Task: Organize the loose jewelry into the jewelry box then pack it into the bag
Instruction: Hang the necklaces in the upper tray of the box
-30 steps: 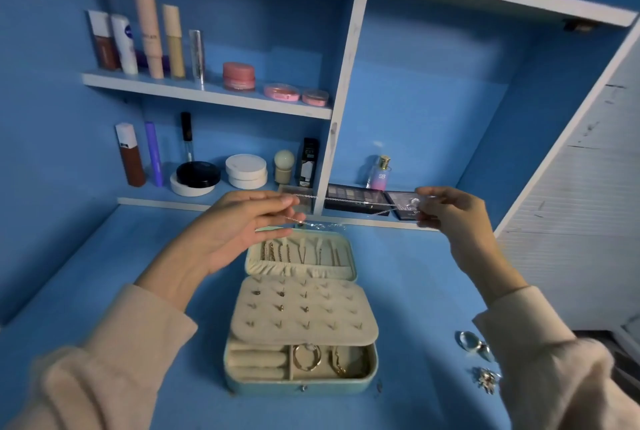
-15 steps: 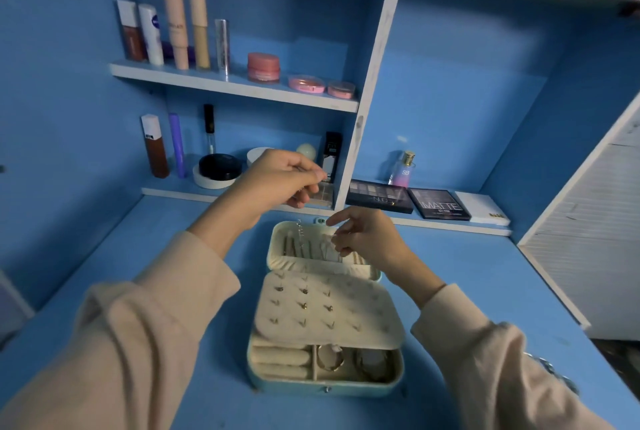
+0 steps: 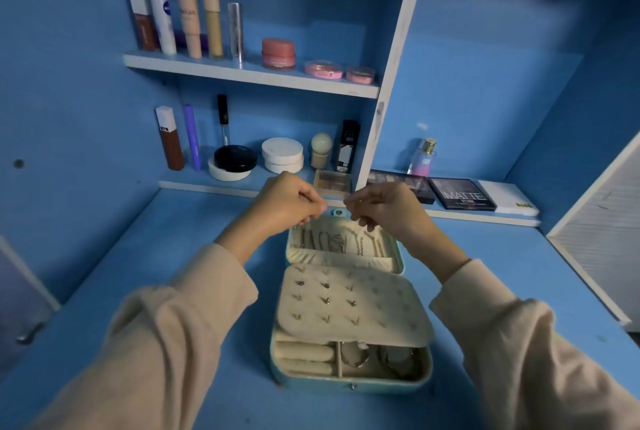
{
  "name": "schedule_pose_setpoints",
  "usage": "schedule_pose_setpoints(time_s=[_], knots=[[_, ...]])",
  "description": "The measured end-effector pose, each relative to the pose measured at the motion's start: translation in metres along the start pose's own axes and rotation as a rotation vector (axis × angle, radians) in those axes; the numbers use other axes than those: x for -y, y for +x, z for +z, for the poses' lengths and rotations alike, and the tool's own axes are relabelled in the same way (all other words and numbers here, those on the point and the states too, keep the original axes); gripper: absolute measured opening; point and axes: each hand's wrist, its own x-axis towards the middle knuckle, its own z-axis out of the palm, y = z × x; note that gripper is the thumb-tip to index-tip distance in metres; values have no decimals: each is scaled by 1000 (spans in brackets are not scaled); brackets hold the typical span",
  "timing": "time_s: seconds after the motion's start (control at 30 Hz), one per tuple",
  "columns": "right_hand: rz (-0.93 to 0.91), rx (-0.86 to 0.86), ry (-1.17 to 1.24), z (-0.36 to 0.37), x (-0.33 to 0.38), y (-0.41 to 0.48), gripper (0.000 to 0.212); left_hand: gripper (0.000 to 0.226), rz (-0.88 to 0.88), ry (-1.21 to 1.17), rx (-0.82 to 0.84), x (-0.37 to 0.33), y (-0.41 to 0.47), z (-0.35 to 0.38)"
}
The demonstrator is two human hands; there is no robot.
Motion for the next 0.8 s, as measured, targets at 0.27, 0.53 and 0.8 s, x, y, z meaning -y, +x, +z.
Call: schedule_pose_setpoints(time_s=[0.27, 0.53, 0.8], knots=[[-208, -10, -606, 30, -13, 19, 18, 9, 37, 322, -90, 17, 12, 24], [-179, 118, -770, 37, -16, 13, 22, 12, 29, 484, -20, 17, 4, 29], [-167, 220, -833, 21, -8, -11, 29, 24, -89, 272, 52, 12, -18, 8]])
